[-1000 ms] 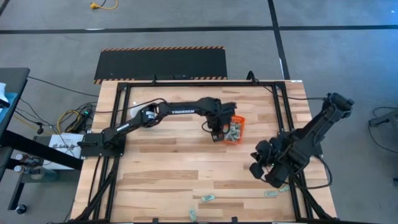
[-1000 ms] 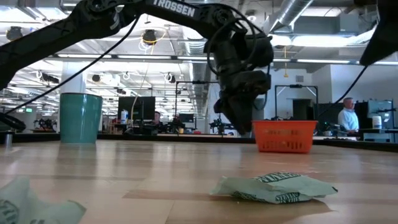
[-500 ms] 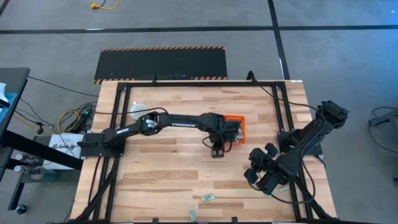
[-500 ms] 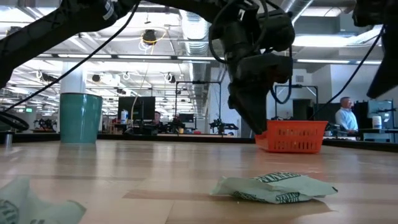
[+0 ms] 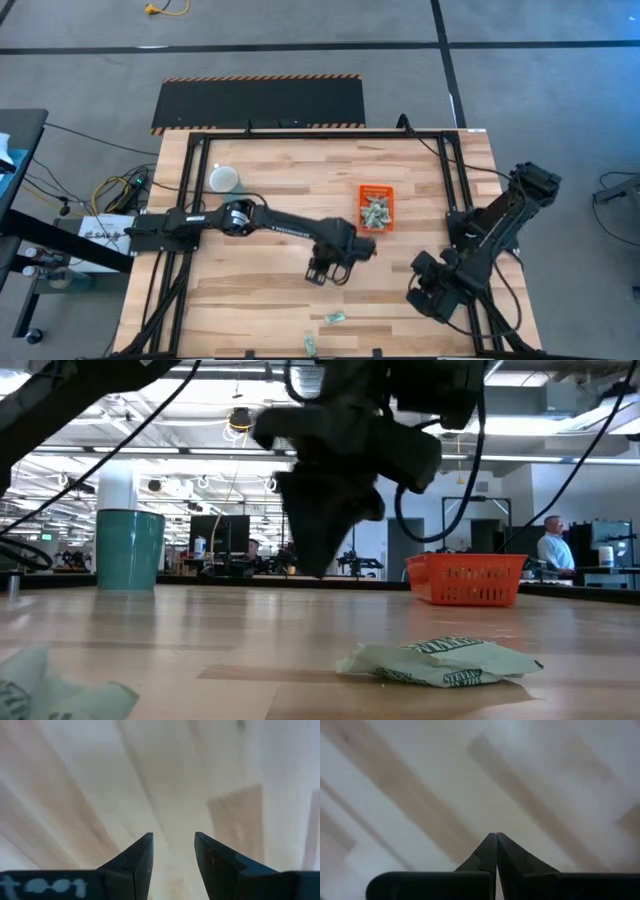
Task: Pick and place Stevia / Truvia into bins
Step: Put the stevia packet into the orange bin
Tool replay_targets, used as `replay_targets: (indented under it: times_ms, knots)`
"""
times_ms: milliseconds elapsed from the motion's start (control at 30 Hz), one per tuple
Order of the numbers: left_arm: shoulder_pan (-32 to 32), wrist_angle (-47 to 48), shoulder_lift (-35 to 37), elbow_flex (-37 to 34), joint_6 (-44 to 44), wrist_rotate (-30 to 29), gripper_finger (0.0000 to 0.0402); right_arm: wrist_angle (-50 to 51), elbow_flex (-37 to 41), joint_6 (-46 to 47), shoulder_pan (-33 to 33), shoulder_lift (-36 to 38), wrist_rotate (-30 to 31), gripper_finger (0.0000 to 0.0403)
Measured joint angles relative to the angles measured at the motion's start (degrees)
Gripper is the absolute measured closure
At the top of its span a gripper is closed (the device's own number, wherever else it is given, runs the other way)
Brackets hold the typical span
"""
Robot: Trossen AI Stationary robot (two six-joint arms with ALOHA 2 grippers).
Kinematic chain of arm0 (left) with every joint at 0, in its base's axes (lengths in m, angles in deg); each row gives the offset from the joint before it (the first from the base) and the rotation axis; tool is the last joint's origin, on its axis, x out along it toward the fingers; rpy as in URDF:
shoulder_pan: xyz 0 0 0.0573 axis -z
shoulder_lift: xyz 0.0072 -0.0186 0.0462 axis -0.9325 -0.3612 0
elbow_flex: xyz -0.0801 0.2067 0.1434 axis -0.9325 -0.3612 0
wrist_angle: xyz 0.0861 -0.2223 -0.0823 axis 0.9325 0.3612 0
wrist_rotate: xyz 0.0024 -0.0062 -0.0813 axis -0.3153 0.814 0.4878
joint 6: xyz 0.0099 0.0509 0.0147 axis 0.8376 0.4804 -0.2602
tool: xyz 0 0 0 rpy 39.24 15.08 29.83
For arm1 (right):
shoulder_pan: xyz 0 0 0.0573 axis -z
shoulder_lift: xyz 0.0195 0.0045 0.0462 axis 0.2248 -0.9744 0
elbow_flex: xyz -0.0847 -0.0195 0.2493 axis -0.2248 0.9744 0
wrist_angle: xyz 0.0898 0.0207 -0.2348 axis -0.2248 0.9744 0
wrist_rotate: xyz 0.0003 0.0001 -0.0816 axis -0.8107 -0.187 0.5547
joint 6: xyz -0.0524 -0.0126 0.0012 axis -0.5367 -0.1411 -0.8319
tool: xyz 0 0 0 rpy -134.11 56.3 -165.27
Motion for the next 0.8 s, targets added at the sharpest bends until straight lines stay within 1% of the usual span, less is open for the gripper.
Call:
replay_targets:
  times_ms: [67,200,300,467,733,800]
  knots:
    - [1.7,1.5,0.0,0.0,0.0,-1.3,0.0269,-0.3,0.0,2.3,-2.3,0.0,-1.0,0.0403]
    - [4.6,3.5,0.3,0.0,-0.3,-4.2,0.0269,-2.6,0.0,4.2,-6.5,0.0,-1.0,0.0403]
    - [6.0,3.6,0.5,0.0,-2.0,-6.5,0.0269,-3.4,0.0,5.1,-9.7,0.0,-1.0,0.0403]
    - [7.7,3.6,0.5,0.0,-4.2,-8.5,0.0269,-6.3,0.0,5.7,-13.9,-1.7,-1.8,0.0403]
    - [9.1,3.5,0.5,0.0,-7.7,-12.2,0.0269,-9.3,0.0,5.4,-17.9,-5.4,-5.8,0.0403]
    - [9.5,3.6,0.5,0.0,-8.2,-13.4,0.0269,-9.7,0.0,5.3,-18.2,-6.5,-8.1,0.0403]
